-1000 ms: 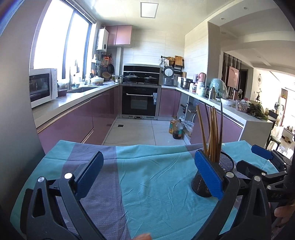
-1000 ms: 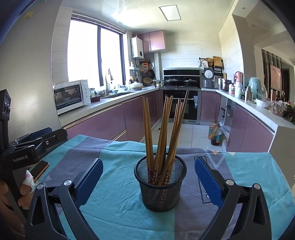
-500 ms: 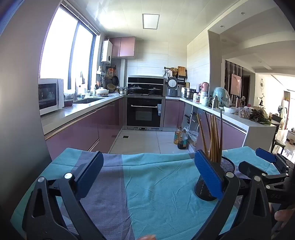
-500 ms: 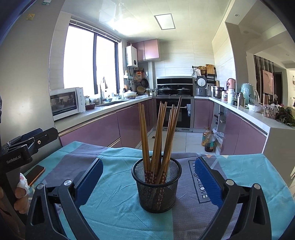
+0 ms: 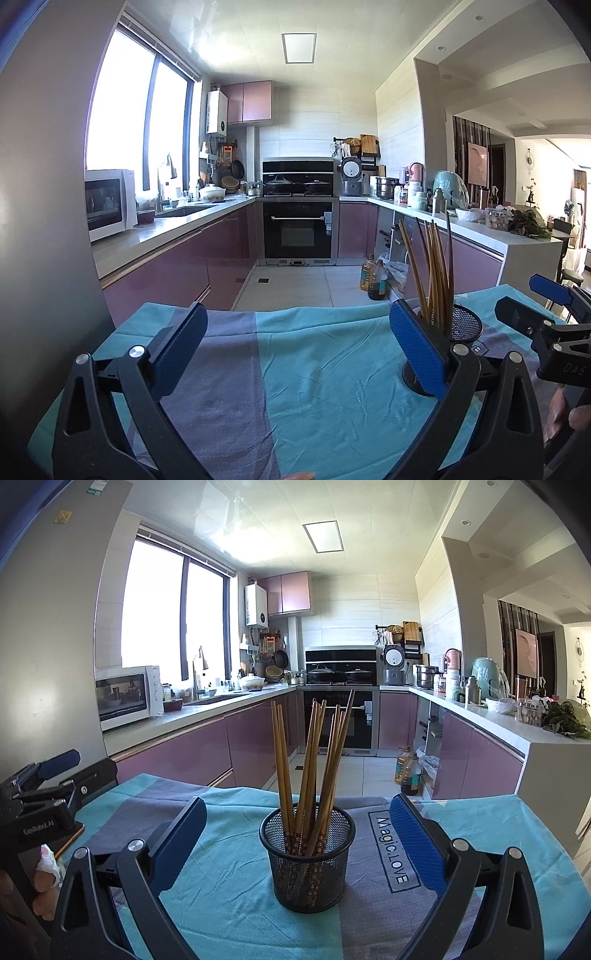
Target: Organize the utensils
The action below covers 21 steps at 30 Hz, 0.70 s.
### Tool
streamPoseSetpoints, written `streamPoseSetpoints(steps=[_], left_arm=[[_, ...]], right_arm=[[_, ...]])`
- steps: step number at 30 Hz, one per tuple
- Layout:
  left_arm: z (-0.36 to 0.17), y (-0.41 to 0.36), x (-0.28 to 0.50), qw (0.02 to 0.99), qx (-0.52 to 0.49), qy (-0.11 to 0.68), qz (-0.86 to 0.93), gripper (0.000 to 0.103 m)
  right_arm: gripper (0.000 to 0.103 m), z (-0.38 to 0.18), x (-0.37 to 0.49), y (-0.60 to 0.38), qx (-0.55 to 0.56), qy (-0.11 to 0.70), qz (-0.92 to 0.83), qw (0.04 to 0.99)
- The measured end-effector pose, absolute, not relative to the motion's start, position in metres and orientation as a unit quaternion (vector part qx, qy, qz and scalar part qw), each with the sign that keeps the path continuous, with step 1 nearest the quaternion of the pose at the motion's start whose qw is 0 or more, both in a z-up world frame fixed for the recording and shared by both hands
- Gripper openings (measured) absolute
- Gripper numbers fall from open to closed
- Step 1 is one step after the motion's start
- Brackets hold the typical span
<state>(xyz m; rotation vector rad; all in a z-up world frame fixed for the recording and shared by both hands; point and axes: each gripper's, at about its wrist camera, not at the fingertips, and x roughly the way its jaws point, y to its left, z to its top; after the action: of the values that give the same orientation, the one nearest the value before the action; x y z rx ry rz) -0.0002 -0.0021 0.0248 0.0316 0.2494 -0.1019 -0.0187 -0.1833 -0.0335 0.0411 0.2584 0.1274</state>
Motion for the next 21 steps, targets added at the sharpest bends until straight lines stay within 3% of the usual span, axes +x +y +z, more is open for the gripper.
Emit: streamPoseSetpoints(steps=[21], left_arm=[[0.0219,-0.0009,0.0015,0.991,0.016,0.125,-0.047,0.097]], right_arm=[[0.096,-0.0347,-0.0152,-0.1819,0.015,0.131,0.055,0.990]])
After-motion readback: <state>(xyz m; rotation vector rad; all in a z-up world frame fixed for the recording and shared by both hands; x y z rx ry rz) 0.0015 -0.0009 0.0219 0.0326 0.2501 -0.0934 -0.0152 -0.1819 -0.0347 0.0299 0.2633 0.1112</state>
